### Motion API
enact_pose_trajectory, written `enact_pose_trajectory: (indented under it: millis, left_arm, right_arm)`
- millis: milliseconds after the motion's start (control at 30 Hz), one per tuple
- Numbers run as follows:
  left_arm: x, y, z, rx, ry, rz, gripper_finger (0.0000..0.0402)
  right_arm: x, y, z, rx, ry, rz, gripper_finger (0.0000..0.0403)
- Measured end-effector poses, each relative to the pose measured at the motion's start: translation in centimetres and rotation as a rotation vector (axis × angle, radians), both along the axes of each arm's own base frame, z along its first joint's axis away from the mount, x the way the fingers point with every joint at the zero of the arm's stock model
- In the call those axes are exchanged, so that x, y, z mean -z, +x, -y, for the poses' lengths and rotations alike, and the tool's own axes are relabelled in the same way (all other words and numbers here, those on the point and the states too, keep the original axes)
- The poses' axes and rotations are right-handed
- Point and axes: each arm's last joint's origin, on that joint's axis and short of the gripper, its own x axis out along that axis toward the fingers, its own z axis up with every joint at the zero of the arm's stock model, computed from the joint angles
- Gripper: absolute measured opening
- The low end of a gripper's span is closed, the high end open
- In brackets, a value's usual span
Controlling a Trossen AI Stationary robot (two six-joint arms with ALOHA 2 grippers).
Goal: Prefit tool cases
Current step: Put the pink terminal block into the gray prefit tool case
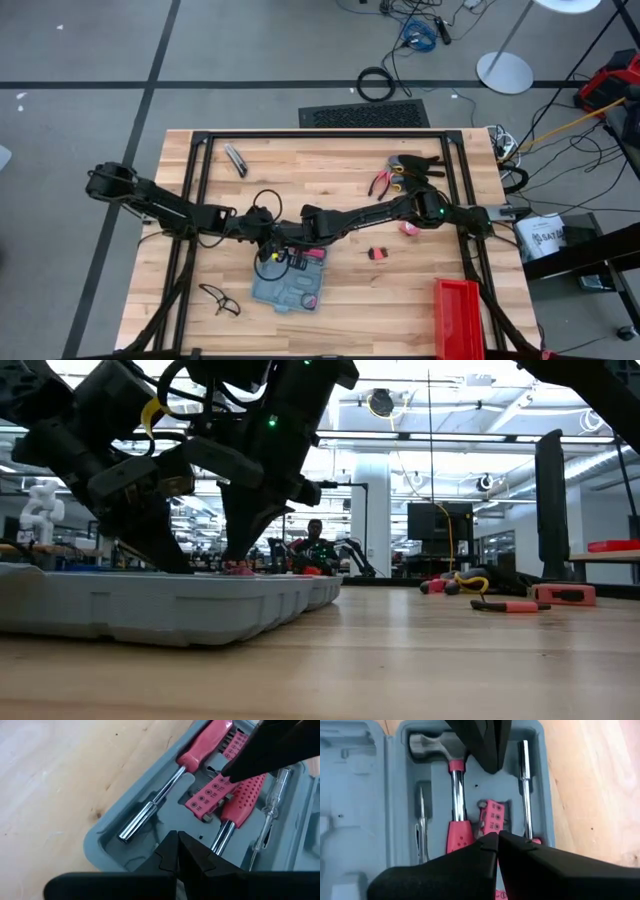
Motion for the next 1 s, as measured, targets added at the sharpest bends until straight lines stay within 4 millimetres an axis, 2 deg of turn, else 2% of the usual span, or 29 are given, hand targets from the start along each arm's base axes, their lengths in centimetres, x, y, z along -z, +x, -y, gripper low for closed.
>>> enact_pose_trajectory:
  millis: [267,500,700,900,1000]
  left_arm:
    - [0.1,-0.1,0.0,0.001,-0.002,-0.008,0.0018]
    - [0.1,-0.1,0.0,0.002,-0.002,-0.013,0.0018]
    - [0.2,-0.2,0.0,0.003,0.000,-0.020,0.0018]
    - [0.2,-0.2,0.0,0.006,0.003,-0.022,0.0018]
    - [0.2,-0.2,0.0,0.008,0.004,-0.022,0.0018]
  right_arm:
    - [-0.2,0.1,-0.6,-0.067,0.082,0.012,0.0000]
    - [1.4,0.2,-0.7,-0.051,0.108,-0.040,0.0000]
    - [1.9,-0.1,-0.1,-0.020,0.063,-0.079,0.0000]
    - [-0.3,-0.3,-0.2,-0.032,0.054,-0.022,0.0000]
    - [-0.3,-0.3,-0.1,-0.020,0.032,-0.026,0.0000]
